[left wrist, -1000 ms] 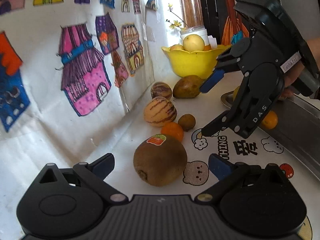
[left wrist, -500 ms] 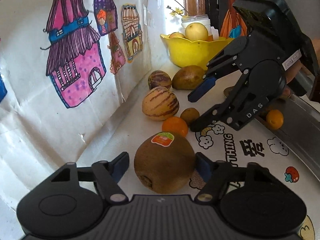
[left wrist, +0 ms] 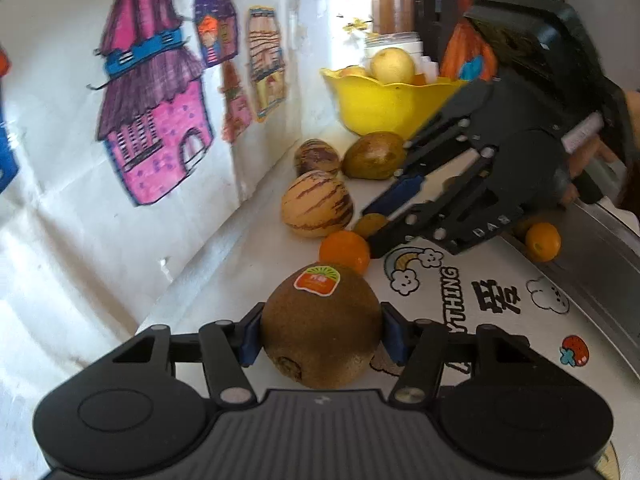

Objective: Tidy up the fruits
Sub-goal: 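Close the left gripper on the kiwi while the right gripper closes on a small brown fruit, then carry the kiwi with the left tool while the right tool carries the brown fruit to the tray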

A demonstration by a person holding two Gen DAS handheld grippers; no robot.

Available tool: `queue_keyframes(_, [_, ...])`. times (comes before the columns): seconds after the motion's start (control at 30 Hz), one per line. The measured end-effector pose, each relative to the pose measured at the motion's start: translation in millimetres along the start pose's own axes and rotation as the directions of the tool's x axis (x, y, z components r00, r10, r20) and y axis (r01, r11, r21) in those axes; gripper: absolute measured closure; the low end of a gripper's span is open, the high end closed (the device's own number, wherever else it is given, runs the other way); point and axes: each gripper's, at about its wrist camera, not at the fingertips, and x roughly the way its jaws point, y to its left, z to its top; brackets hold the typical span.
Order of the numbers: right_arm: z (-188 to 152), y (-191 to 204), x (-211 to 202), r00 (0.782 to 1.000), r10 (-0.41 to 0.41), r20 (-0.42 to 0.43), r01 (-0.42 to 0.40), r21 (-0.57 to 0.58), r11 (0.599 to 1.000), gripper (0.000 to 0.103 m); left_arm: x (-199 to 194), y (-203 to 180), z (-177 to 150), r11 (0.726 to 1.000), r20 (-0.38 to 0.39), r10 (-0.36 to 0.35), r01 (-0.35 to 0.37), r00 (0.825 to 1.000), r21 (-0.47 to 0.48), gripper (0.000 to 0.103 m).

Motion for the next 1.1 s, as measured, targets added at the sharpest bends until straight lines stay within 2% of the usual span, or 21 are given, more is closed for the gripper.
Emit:
queue_keyframes(0.1, [-1.1,13.4,-2.3,1.000,-0.027,-0.015,0.027,0.002,1.000,0.075,-3.3,0.4,0.5,0.997,-0.019,0.015,-0.016,1.000,-0.081,0.041])
queue_keyframes(0.27, [-11.8,38.3,-15.5,0.997,-0.072,-0.010,0.073,0.041,0.997,0.075,-15.2,1.9,-3.7,0.974,-0.028,0.020,-0.026,0.999,-0.225,0.041])
queue_keyframes(0.47, [-27.5,55.8,-46.6,0.992,-0.118,0.041,0.112,0.130,0.985,0.075,-31.9,-8.2,-3.1,0.962,-0.030,0.058,-0.063,0.998,-0.267,0.041])
queue_keyframes(0.6, [-40.8,68.8,-72.3,0.988,-0.141,0.067,0.127,0.179,0.976,0.075,-44.7,-15.4,-1.8,0.948,-0.010,0.025,-0.027,1.000,-0.318,0.041])
queue_keyframes(0.83, [-76.9,80.7,-131.4,0.973,-0.198,0.120,0.159,0.272,0.949,0.075,-59.0,-52.0,8.9,0.954,0.051,0.012,0.004,0.999,-0.298,0.041])
queue_keyframes(1.1, [-132.7,86.8,-181.0,0.937,-0.317,0.146,0.246,0.368,0.897,0.075,-60.2,-109.6,16.7,0.959,0.100,-0.027,0.054,0.995,-0.279,0.041])
